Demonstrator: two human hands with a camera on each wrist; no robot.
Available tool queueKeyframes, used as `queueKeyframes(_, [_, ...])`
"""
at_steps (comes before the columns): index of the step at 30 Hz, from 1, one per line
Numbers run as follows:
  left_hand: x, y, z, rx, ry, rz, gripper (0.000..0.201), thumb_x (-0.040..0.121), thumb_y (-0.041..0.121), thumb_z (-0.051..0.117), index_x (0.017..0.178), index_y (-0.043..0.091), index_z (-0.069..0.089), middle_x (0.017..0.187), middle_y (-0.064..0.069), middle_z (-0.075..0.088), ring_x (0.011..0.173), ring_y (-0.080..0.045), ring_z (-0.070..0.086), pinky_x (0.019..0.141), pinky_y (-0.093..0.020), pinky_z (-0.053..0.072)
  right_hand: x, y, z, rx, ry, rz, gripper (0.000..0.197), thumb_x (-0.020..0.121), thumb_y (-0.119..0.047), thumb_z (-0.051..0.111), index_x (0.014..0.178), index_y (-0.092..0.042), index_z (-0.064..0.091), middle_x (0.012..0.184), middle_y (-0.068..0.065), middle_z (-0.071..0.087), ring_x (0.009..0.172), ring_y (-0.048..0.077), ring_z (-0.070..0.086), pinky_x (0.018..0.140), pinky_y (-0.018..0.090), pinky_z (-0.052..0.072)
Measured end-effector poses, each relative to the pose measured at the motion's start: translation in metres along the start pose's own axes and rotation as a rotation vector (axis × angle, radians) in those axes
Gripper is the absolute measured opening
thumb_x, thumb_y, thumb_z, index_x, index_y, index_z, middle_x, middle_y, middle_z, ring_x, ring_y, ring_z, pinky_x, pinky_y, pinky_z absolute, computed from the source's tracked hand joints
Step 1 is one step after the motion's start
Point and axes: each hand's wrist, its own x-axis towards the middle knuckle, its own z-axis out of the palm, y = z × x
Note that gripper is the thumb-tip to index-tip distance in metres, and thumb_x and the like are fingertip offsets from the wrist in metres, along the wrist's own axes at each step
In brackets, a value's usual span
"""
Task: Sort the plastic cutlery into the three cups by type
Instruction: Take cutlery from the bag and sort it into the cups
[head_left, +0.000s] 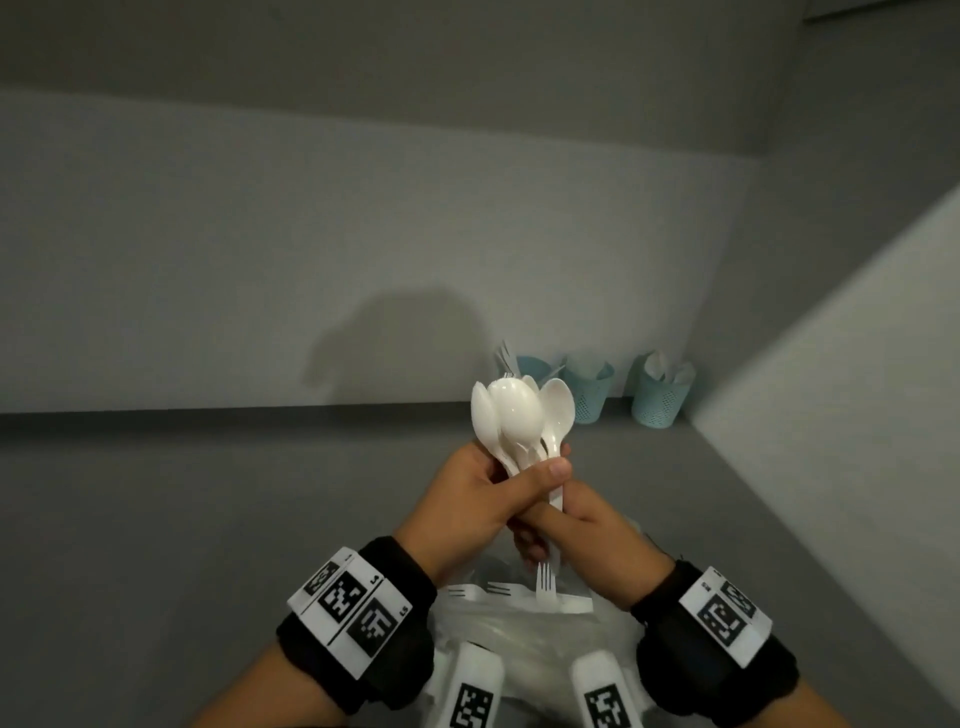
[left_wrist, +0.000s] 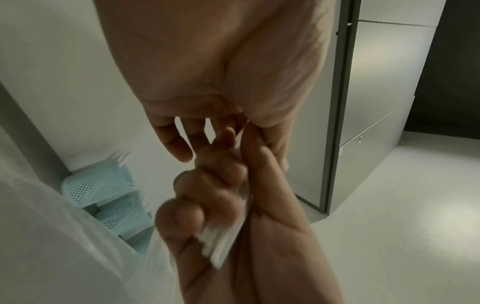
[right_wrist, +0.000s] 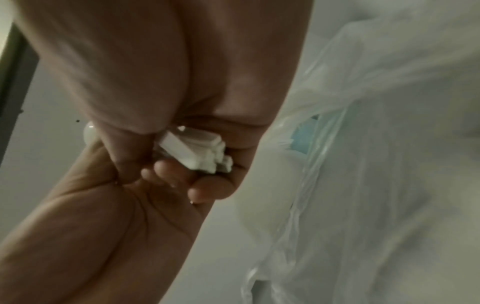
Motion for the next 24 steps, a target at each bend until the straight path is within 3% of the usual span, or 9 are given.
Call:
queueKeyframes(2, [-0.003,0.003,-0.003,0.037,-0.057,-0.008,0.041,0.079,0.028,0.067,0.110,0.000,0.064,0.085,-0.025,0.071,0.067,-0.035,0.065,0.061,-0.034,0.057,-0.006,0.003,-0.001,0.063,-0.008,-0.005,0.018,0.088,-0.022,0.047,0.071,-0.015,0.050,0.052,-0.010,0.047,0.049,0.007,0.044,0.055,0.024,0.043])
queueKeyframes(6, [0.002,-0.002,-0.007,0.136,-0.023,-0.013,0.029,0.082,0.024,0.070,0.108,0.012,0.066,0.099,-0.008,0.074,0.096,-0.019,0.070,0.087,-0.029,0.056,-0.010,0.007,0.000,-0.183,0.115,-0.096,0.004,0.084,-0.031,0.049,0.085,-0.036,0.049,0.060,-0.017,0.053,0.053,-0.001,0.047,0.055,0.018,0.041])
queueKeyframes(8, [0.005,-0.005,-0.003,0.161,0.038,-0.036,0.035,0.078,0.028,0.074,0.110,0.017,0.065,0.101,-0.003,0.073,0.097,-0.015,0.069,0.087,-0.024,0.055,-0.010,0.012,-0.003,-0.381,0.228,-0.104,0.017,0.087,-0.028,0.046,0.101,-0.037,0.048,0.073,-0.021,0.057,0.064,-0.006,0.055,0.060,0.014,0.044])
queueKeyframes(10, [0.010,-0.007,0.004,0.143,0.073,-0.035,0.039,0.074,0.029,0.077,0.109,0.018,0.064,0.100,0.000,0.074,0.094,-0.012,0.070,0.084,-0.022,0.056,-0.007,0.014,-0.005,-0.539,0.350,-0.097,0.017,0.091,-0.021,0.047,0.108,-0.024,0.047,0.085,-0.013,0.060,0.074,0.001,0.059,0.064,0.018,0.047])
queueKeyframes(13, [0.021,-0.011,0.013,0.121,0.116,-0.035,0.036,0.075,0.030,0.077,0.105,0.013,0.065,0.097,-0.002,0.074,0.093,-0.010,0.070,0.083,-0.023,0.056,0.003,0.014,-0.003,-0.710,0.425,-0.044,0.006,0.095,-0.016,0.044,0.101,-0.017,0.045,0.078,-0.009,0.055,0.067,0.004,0.053,0.056,0.016,0.038])
queueKeyframes(16, [0.032,-0.014,0.023,0.060,0.113,-0.064,0.026,0.088,0.027,0.064,0.101,0.004,0.066,0.091,-0.006,0.073,0.087,-0.011,0.070,0.078,-0.020,0.055,0.012,0.017,-0.003,-0.857,0.441,-0.015,0.024,0.099,-0.021,0.036,0.119,-0.015,0.048,0.087,-0.009,0.054,0.070,0.001,0.051,0.054,0.013,0.032])
queueKeyframes(20, [0.047,-0.014,0.019,-0.003,0.065,-0.099,0.032,0.095,0.032,0.050,0.107,0.008,0.068,0.105,-0.009,0.073,0.099,-0.015,0.068,0.090,-0.024,0.052,0.008,0.013,-0.014,-0.800,0.389,-0.124,0.036,0.095,-0.020,0.043,0.128,-0.019,0.030,0.091,-0.005,0.054,0.067,0.005,0.053,0.051,0.014,0.036])
queueKeyframes(22, [0.053,-0.013,0.014,-0.077,0.001,-0.091,0.030,0.094,0.031,0.048,0.105,0.015,0.071,0.117,-0.006,0.069,0.109,-0.017,0.065,0.097,-0.030,0.049,0.005,0.011,-0.022,-0.676,0.317,-0.144,0.053,0.093,-0.022,0.050,0.137,-0.024,0.021,0.105,-0.007,0.058,0.083,0.005,0.061,0.064,0.015,0.049])
queueKeyframes(24, [0.058,-0.010,0.012,-0.148,-0.086,-0.079,0.026,0.094,0.026,0.048,0.103,0.016,0.071,0.123,-0.005,0.067,0.110,-0.017,0.064,0.097,-0.030,0.050,0.004,0.007,-0.032,-0.540,0.268,-0.166,0.057,0.090,-0.024,0.057,0.136,-0.028,0.024,0.115,-0.011,0.059,0.099,0.001,0.061,0.080,0.020,0.054])
